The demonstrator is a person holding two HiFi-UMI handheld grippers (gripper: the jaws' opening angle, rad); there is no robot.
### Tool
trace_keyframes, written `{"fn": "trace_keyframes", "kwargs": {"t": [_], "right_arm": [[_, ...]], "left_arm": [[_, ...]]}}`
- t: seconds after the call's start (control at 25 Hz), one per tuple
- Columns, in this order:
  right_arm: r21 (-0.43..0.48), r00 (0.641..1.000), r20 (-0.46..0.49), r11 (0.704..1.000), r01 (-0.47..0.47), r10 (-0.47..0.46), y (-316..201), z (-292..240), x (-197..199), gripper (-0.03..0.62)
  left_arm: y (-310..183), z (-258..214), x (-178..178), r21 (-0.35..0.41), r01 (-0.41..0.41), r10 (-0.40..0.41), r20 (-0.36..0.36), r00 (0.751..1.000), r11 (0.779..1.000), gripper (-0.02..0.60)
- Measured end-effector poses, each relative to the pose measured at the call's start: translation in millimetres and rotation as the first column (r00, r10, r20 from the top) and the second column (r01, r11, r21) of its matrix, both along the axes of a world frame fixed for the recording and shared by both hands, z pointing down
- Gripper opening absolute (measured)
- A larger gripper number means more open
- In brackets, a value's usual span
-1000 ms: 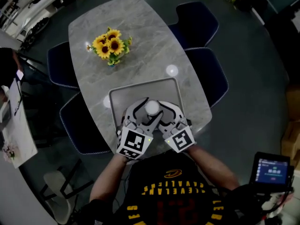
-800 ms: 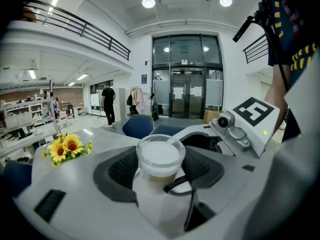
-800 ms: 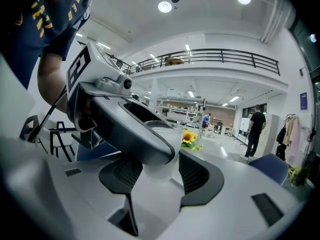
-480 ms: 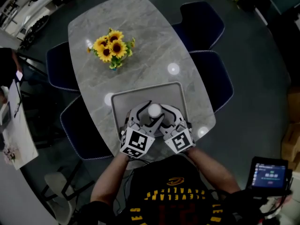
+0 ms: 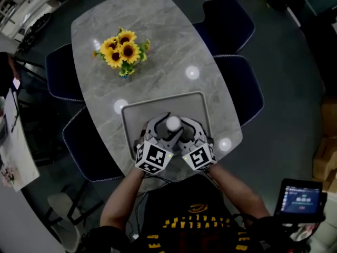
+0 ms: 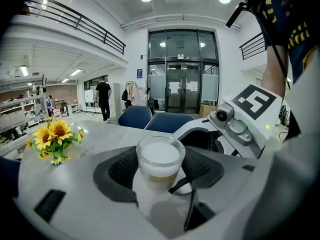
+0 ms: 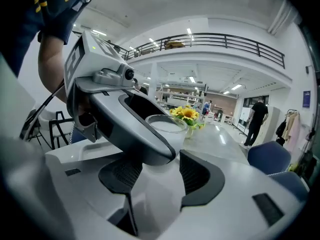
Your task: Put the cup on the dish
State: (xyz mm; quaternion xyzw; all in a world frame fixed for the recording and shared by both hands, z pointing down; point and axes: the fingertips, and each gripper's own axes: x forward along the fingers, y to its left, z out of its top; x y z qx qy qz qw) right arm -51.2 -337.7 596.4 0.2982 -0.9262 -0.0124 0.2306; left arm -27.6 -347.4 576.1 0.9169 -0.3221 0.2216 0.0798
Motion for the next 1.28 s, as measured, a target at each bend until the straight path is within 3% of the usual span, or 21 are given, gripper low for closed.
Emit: {"fn": "trace_keyframes", "kwargs": {"t": [0.68, 1.28], "right_arm": [[-0.125, 0.997, -0.031, 0.990, -0.067, 0.063, 14, 22, 22, 0.233], [-0.162, 0.995, -0.096, 0.985, -0.051, 0.036, 29, 37, 27, 0.233]], "left_arm": [[-8, 39, -13, -0.034, 0.032, -0.032, 0.017, 0.999, 0.999, 0.270], [-5, 50, -13, -0.053, 0.034, -0.035, -0.004, 0.999, 0.998, 0.270]]}}
